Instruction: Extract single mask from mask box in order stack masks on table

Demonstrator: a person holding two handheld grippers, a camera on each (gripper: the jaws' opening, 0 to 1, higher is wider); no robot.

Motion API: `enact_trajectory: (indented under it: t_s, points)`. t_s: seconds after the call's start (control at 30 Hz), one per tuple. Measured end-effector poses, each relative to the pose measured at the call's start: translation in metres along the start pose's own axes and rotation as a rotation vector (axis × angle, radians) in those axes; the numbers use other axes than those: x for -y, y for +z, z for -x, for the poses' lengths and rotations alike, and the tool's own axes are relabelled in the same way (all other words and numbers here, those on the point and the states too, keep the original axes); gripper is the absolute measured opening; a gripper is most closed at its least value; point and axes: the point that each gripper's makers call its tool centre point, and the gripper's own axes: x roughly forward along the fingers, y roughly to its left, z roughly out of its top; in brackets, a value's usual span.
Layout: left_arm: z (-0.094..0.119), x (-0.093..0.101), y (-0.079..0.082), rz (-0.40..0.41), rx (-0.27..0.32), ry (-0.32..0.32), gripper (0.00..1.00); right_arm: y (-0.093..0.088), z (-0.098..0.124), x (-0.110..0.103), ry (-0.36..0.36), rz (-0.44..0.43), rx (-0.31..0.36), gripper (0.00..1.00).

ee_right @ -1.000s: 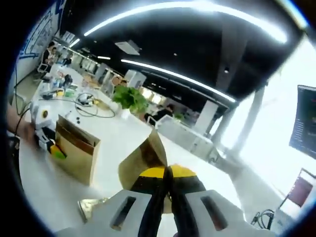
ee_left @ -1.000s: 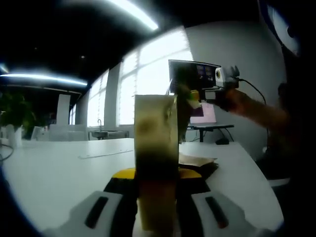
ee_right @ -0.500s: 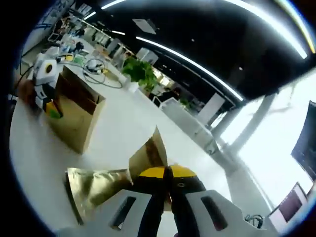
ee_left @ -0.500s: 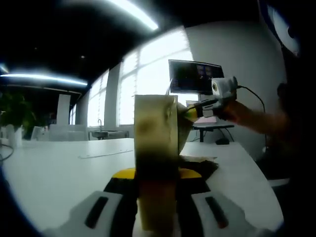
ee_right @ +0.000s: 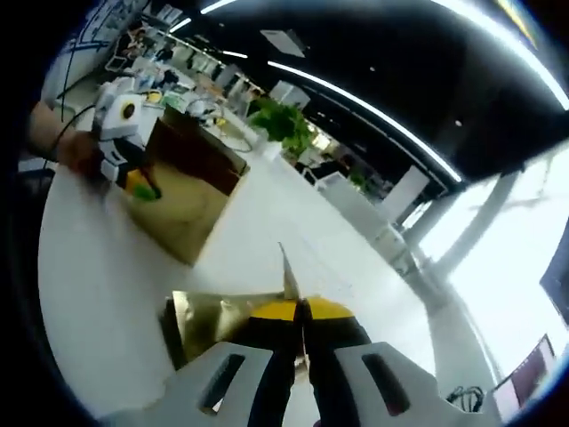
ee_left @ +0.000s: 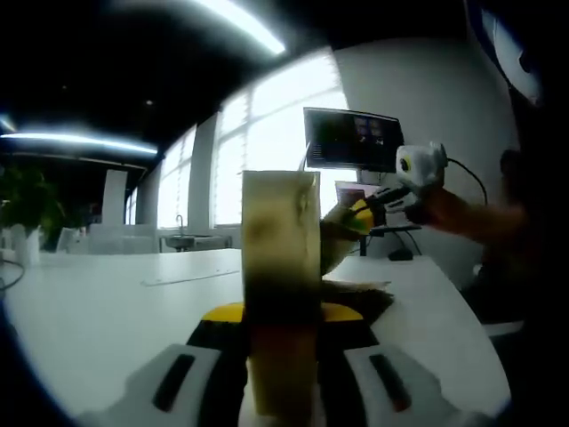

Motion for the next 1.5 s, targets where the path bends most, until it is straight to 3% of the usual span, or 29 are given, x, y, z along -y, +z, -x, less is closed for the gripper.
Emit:
enact_trajectory:
  t_s: [0.27,0.7,1.07,1.23,1.5]
  points:
    - [0.000,0.001,0.000,0.000,0.000,0.000,0.31,-0.012,-0.002,-0.031,0.073,0.012,-0.031,0.00]
    - [0.000,0.001,0.000,-0.001,0.000,0.000,0.31,-0.027,-0.006,-0.058,0.132,0.020,-0.064,0.00]
    - [0.000,0.001,0.000,0.000,0.000,0.000,0.31,-0.033,-0.006,-0.058,0.158,-0.022,-0.064,0.00]
    - [0.000,0.001,0.000,0.001,0.000,0.000,0.31,-0.033,-0.006,-0.060,0.152,-0.056,-0.055,0.09]
    - [0.000,0.002,0.000,0.002,0.001,-0.009,0.31,-0.029,-0.004,-0.063,0.161,-0.088,-0.040,0.14]
